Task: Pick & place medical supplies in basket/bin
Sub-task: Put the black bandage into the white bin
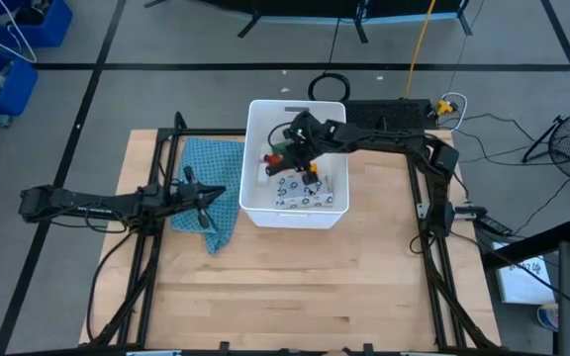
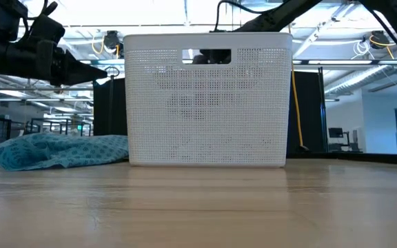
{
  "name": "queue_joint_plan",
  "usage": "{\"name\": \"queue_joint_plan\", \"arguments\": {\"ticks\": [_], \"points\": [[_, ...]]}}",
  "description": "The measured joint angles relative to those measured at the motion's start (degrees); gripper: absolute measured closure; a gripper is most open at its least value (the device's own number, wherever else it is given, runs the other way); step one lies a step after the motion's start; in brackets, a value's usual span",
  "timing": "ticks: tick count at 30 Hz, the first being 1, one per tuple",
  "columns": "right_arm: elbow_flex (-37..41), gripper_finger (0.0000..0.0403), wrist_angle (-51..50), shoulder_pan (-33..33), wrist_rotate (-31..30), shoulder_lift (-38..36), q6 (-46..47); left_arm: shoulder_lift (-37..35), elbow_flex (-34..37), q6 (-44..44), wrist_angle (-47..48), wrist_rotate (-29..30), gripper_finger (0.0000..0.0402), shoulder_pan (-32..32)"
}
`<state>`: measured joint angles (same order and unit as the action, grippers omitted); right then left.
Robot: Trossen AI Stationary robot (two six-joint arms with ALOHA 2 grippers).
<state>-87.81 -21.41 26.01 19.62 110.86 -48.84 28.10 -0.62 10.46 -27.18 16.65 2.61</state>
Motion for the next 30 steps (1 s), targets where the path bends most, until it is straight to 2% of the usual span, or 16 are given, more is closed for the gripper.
{"name": "queue_joint_plan", "arguments": {"ticks": [14,19,25,30], "points": [[-0.1,0.0325,0.3,-3.1,-0.1,9.0,-7.4,0.0,0.0,0.8,0.1,0.0,0.0371,0.0],[-0.1,0.0322,1.2,-3.8,-1.6,9.1,-7.6,0.0,0.0,0.6,0.5,0.0,0.0371,0.0],[0.0,0.0282,2.1,-3.8,-1.8,8.5,-5.6,0.0,0.0,-0.8,1.0,-0.1,0.0371,0.0],[0.1,0.0229,2.6,-3.8,-7.2,7.9,-1.0,0.0,0.0,-1.7,1.6,-0.1,0.0371,0.0]]}}
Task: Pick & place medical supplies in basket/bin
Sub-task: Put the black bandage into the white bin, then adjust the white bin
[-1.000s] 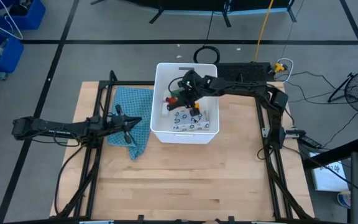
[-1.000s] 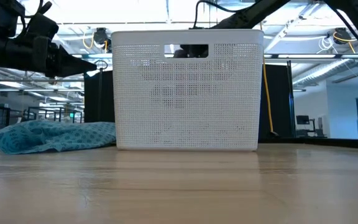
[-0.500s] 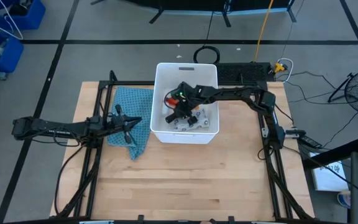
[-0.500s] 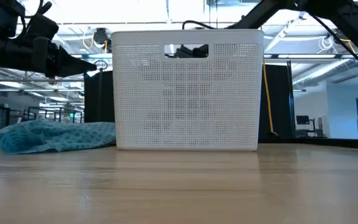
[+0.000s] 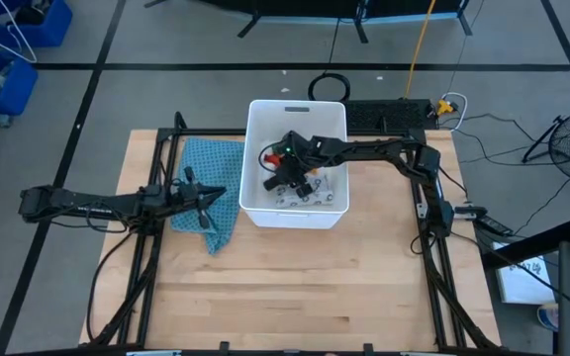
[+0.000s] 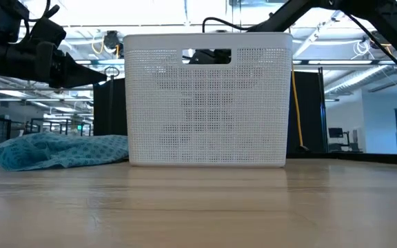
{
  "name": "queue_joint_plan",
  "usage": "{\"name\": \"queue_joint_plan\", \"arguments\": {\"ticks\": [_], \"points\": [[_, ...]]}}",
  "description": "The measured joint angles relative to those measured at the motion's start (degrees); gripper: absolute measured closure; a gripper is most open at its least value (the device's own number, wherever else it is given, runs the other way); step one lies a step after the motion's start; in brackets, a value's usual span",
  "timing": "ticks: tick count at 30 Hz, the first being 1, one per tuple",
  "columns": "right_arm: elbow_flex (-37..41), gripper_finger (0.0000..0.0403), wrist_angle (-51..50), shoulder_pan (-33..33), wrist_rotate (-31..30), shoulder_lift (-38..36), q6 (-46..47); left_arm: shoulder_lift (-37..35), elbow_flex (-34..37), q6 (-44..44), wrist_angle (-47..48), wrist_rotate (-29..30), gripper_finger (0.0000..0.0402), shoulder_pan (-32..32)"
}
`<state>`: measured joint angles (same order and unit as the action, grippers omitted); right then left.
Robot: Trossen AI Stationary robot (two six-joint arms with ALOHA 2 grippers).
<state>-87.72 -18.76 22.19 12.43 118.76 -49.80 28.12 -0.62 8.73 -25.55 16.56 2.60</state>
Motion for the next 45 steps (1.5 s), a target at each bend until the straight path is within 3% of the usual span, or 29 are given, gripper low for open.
{"name": "queue_joint_plan", "arguments": {"ticks": [7,15,19,22,25,28,32,36,45], "points": [[0.0,0.0176,-0.3,0.2,-0.9,-1.2,4.1,0.0,0.0,-1.5,-0.1,0.0,0.0371,0.0],[0.0,0.0171,-2.2,0.1,-5.1,-6.4,6.7,0.0,0.0,-1.8,0.0,0.3,0.0371,0.0],[0.0,0.0171,-3.9,0.6,-3.8,-12.5,8.7,0.0,0.0,-3.3,0.1,3.7,0.0371,0.2],[0.0,0.0175,-5.2,1.2,2.0,-17.0,10.2,0.0,0.0,-5.6,0.9,5.9,0.0371,1.7],[0.3,0.0194,-5.9,1.4,8.0,-21.2,10.9,0.0,0.0,-7.9,2.5,5.0,0.0371,3.8],[2.6,0.0229,-5.6,1.3,10.1,-24.7,11.0,0.5,0.0,-9.5,3.1,3.3,0.0371,5.7],[8.4,0.0306,-3.6,1.3,10.2,-30.4,11.9,3.5,0.0,-12.8,3.1,2.3,0.0374,8.8],[18.4,0.0391,5.0,1.8,9.6,-39.4,14.7,9.1,-2.0,-13.6,3.2,-1.2,0.0397,11.4],[38.6,0.0401,17.0,0.1,-11.2,-62.8,28.4,21.6,-12.6,-12.3,3.5,0.4,0.0397,14.5]]}}
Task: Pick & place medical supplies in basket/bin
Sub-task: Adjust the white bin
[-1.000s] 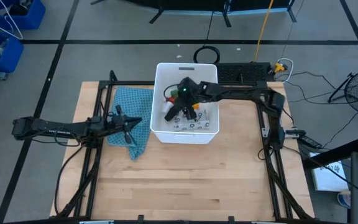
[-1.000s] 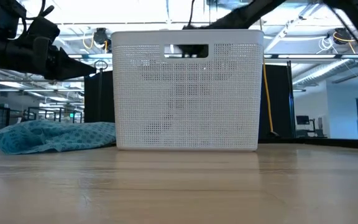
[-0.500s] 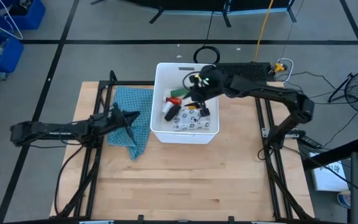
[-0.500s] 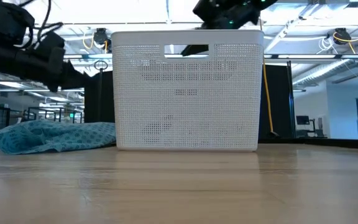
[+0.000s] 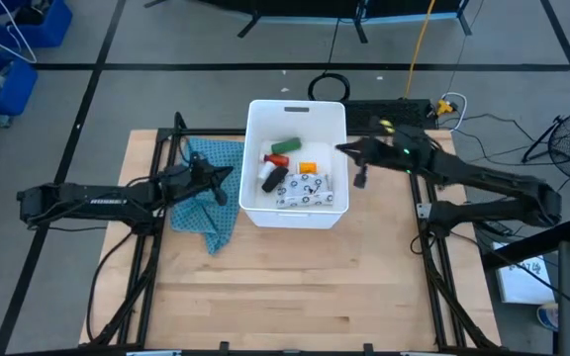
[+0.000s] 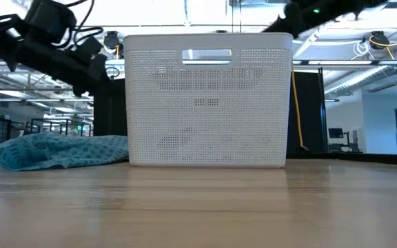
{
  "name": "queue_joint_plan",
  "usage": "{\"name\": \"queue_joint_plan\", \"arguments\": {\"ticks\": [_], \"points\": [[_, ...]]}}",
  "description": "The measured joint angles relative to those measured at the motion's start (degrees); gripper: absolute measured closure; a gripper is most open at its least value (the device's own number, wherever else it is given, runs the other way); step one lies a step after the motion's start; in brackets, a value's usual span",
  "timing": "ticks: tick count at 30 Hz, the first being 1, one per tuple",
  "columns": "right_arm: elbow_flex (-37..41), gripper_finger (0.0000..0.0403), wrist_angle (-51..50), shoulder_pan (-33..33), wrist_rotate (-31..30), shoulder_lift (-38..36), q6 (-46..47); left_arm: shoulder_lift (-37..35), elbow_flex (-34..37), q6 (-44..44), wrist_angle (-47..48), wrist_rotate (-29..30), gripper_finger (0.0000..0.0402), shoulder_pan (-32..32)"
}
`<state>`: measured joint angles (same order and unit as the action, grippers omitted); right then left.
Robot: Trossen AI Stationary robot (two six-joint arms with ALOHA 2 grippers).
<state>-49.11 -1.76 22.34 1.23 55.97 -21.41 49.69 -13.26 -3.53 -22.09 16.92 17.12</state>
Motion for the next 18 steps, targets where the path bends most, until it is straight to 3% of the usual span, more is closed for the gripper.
{"name": "queue_joint_plan", "arguments": {"ticks": [8,11,18], "points": [[13.4,0.0402,3.4,-4.3,-26.0,-14.0,14.0,8.0,-4.2,-3.4,1.4,2.7,0.0398,2.6],[17.1,0.0402,3.7,-4.6,-26.6,-14.1,19.8,10.6,-5.6,-4.6,1.3,2.3,0.0397,2.9],[21.8,0.0403,6.1,-3.2,-31.1,-6.1,29.5,17.7,-9.5,-6.8,1.4,2.1,0.0398,2.9]]}}
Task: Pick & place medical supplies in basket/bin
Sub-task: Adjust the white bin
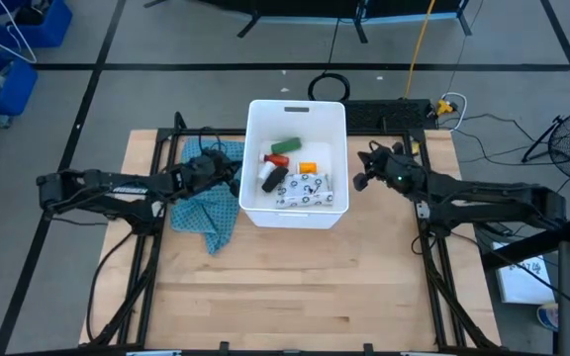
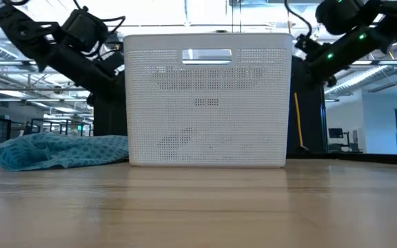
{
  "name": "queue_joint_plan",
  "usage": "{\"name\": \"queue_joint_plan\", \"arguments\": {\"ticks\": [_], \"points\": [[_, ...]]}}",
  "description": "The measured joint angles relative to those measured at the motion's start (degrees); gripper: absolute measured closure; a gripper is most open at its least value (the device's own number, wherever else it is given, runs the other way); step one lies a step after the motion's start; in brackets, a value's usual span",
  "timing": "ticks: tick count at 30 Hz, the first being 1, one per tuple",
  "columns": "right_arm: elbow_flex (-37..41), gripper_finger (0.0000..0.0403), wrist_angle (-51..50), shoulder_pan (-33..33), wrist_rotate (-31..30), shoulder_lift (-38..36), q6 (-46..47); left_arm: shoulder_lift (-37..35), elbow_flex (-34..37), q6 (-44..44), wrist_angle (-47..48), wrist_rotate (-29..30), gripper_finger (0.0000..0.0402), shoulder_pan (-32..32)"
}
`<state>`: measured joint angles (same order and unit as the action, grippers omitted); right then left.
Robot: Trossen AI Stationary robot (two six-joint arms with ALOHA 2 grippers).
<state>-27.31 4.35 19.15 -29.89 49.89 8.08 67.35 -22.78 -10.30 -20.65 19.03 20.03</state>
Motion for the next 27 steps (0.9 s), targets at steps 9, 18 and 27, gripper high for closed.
{"name": "queue_joint_plan", "arguments": {"ticks": [9,18,27], "points": [[0.0,0.0403,7.4,0.8,6.2,10.3,0.4,8.5,-6.2,-1.5,2.8,-7.4,0.0396,1.3],[0.0,0.0403,6.9,1.1,7.2,11.1,0.9,11.2,-9.7,-0.8,5.8,-8.8,0.0397,1.4],[0.0,0.0403,-0.1,1.0,4.4,4.2,1.3,6.6,-9.8,0.9,15.8,-2.5,0.0399,0.8]]}}
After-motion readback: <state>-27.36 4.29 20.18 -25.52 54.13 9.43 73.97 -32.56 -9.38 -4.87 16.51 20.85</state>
